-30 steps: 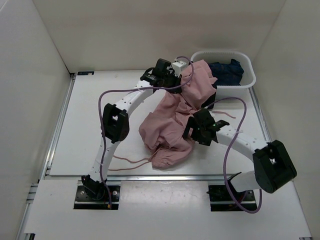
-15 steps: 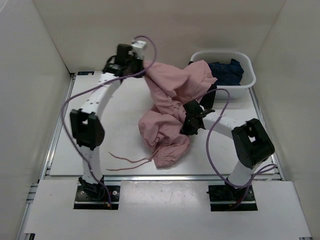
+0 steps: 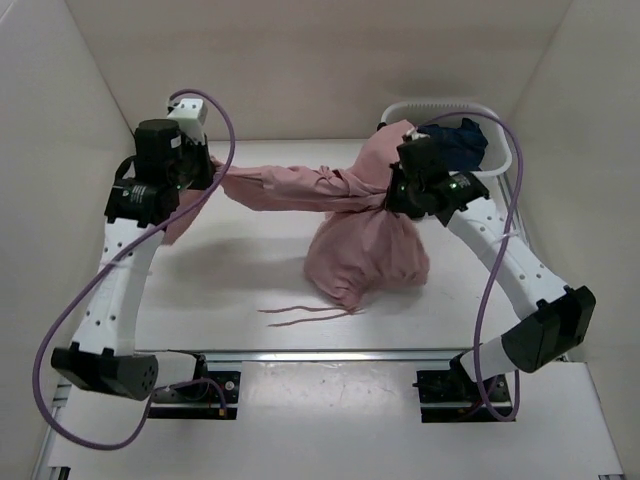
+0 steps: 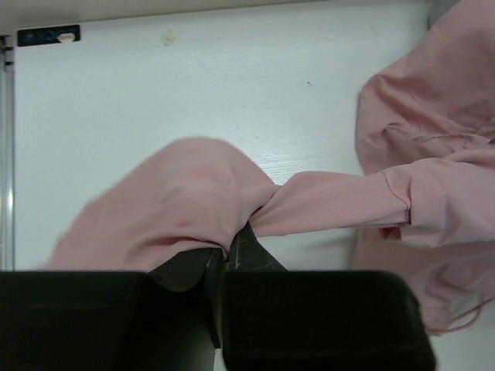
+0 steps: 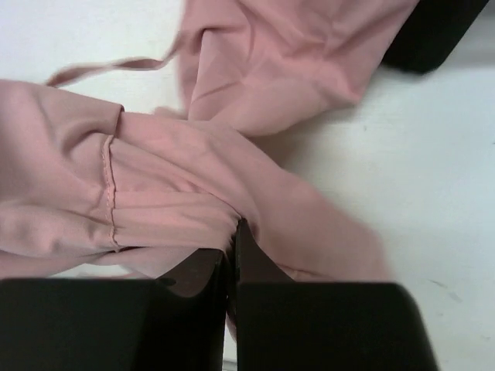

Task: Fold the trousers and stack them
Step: Grab the trousers from the pile

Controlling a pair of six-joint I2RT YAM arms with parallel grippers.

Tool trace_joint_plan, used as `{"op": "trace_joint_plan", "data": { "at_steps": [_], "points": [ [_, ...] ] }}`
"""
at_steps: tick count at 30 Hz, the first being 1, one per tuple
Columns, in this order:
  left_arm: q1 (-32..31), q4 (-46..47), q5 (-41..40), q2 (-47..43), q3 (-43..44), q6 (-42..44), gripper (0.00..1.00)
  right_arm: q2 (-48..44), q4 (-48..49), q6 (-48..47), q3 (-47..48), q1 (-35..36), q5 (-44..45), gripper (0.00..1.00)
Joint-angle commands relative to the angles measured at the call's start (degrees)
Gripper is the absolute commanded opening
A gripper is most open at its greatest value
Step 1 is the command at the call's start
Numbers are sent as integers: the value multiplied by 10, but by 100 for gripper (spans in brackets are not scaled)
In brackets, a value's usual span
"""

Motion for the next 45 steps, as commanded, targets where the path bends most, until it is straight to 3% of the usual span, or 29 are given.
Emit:
{"op": "trace_joint_plan", "data": {
  "at_steps": [1, 6, 9, 10, 11, 13, 15, 17, 19, 20, 23, 24, 27, 33, 38, 45],
  "points": [
    [61, -14, -220, -58, 0, 23, 15, 15, -224, -112, 103, -47, 109, 0],
    [66, -69, -236, -99, -25, 23, 15, 86, -319, -212, 270, -47, 24, 0],
    [66, -75, -197, -107, -104, 23, 15, 182, -332, -238, 321, -47, 13, 13],
    [66, -75, -187, -98, -123, 23, 15, 206, -323, -238, 334, -53, 13, 19],
    [66, -68, -176, -88, -142, 23, 17, 229, -314, -238, 349, -60, 21, 40],
    [75, -30, -145, -35, -178, 23, 22, 294, -294, -213, 402, -76, 21, 61],
    [101, -6, -114, 50, -172, 23, 27, 336, -294, -160, 447, -105, 16, 71],
    [125, -13, -103, 116, -97, 23, 42, 318, -300, -131, 475, -118, 11, 79],
    [163, -40, -81, 194, 6, 23, 53, 266, -254, -110, 382, -119, 26, 82],
    [176, -53, -76, 210, 33, 23, 69, 201, -238, -103, 335, -119, 34, 84],
    [218, -77, -60, 215, 56, 23, 85, 71, -201, -53, 141, -119, 56, 85],
    [226, -77, -60, 205, 43, 23, 88, 42, -194, -20, 92, -119, 61, 82],
    [247, -86, -27, 141, -46, 23, 89, -44, -177, 53, -71, -125, 49, 70],
    [228, -104, 83, 60, -246, 23, 93, -132, -93, 140, -252, -125, -15, 70],
    [222, -66, 107, 121, -278, 23, 97, -112, -35, 182, -313, -125, -41, 73],
    [222, 4, 59, 203, -287, 23, 100, -53, 79, 203, -383, -143, -39, 79]
  ]
}}
